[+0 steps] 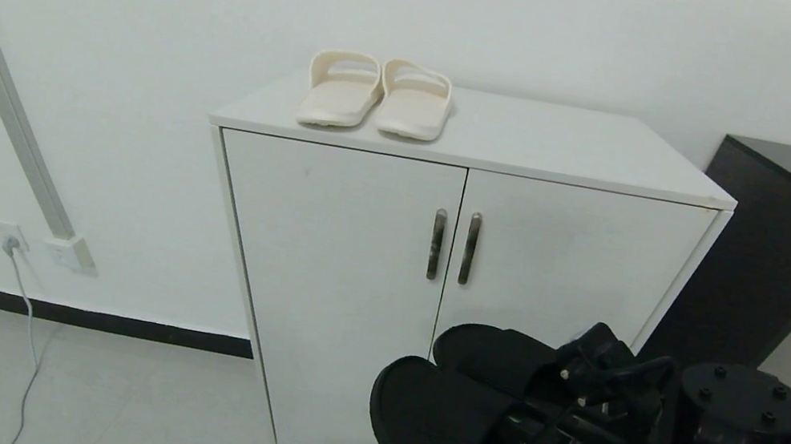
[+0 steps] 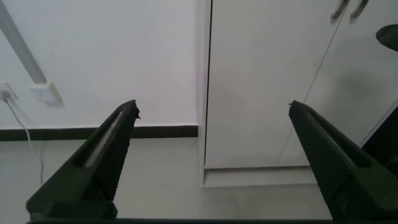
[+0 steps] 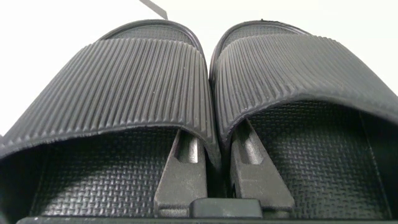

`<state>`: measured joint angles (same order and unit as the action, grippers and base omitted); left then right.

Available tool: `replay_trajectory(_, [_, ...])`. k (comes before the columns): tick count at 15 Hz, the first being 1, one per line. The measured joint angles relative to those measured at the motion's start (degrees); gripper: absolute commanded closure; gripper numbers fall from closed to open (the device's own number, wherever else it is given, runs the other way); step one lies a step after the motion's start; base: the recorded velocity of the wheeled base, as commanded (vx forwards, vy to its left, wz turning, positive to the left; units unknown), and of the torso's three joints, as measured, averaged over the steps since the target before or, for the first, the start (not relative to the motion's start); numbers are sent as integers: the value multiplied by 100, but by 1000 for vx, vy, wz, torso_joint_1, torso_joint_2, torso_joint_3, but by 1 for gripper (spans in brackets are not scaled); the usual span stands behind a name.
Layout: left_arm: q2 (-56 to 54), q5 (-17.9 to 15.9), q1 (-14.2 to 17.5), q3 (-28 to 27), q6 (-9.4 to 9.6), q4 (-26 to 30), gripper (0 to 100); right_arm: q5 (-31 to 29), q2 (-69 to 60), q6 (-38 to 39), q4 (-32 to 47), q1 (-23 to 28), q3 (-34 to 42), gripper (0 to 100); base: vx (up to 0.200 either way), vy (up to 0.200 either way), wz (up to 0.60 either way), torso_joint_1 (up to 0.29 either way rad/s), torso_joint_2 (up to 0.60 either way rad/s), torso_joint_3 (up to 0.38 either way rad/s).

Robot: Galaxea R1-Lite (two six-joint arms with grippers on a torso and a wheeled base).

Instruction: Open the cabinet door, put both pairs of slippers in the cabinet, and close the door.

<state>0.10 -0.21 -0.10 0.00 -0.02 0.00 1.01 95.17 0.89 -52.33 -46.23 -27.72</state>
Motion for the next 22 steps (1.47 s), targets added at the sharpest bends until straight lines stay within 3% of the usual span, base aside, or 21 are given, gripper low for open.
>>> replay_trajectory(10, [0, 10, 0, 0, -13, 7, 0, 11, 26, 6, 0, -16, 60, 100, 0, 0, 0, -63, 434, 367])
replay_trajectory(17, [4, 65, 0, 0, -40, 0, 0, 16, 41, 1, -2, -16, 74, 100, 0, 0, 0, -1, 41, 40])
replay_trajectory(18, [9, 278, 2, -2, -2, 0, 0, 13, 41, 0, -11, -16, 74, 100, 0, 0, 0, 0, 0, 0])
replay_trajectory(19, [11, 511, 10, -7, 191, -2, 0, 10, 41, 0, -11, -16, 74, 100, 0, 0, 0, 0, 0, 0])
replay_trajectory(20, [28, 414, 10, -10, 202, 0, 0, 7, 41, 0, -11, -16, 74, 100, 0, 0, 0, 0, 0, 0])
replay_trajectory(21, [67, 232, -4, -13, 29, 0, 0, 11, 44, 1, -13, -16, 77, 100, 0, 0, 0, 0, 0, 0])
replay_trajectory(22, [100, 168, -30, -18, 23, -2, 0, 13, 55, 6, -11, -16, 79, 100, 0, 0, 0, 0, 0, 0])
